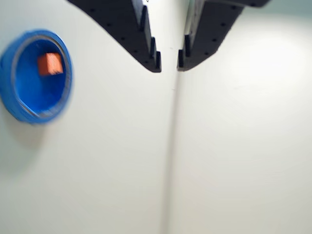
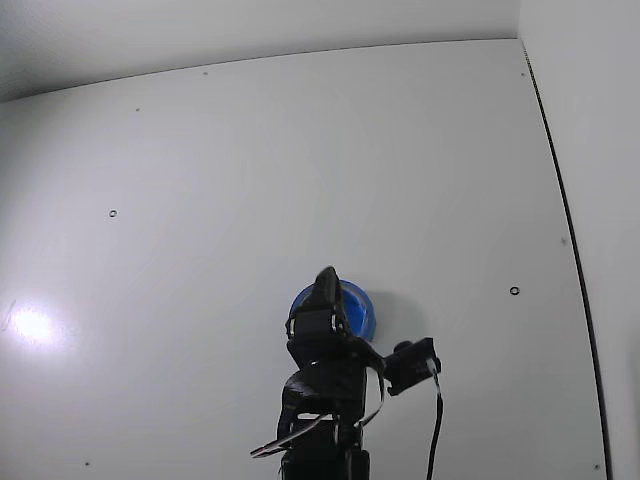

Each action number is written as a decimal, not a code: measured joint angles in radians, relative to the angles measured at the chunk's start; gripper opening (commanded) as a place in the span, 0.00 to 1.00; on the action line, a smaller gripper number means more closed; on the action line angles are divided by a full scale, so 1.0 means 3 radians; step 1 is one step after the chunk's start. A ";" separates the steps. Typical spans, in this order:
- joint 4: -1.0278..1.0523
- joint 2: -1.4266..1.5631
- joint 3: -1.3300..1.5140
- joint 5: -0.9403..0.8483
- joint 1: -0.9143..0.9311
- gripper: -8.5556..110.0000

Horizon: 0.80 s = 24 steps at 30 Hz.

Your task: Grasp a block and put it in the bin.

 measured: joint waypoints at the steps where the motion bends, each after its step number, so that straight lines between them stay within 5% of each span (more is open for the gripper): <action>1: 0.0143 -0.0015 0.0020 0.0046 -0.0010 0.10; 11: 0.0900 0.0046 0.0419 -0.0419 -0.0020 0.08; 24: 0.0941 -0.0010 0.1248 -0.0741 -0.0026 0.07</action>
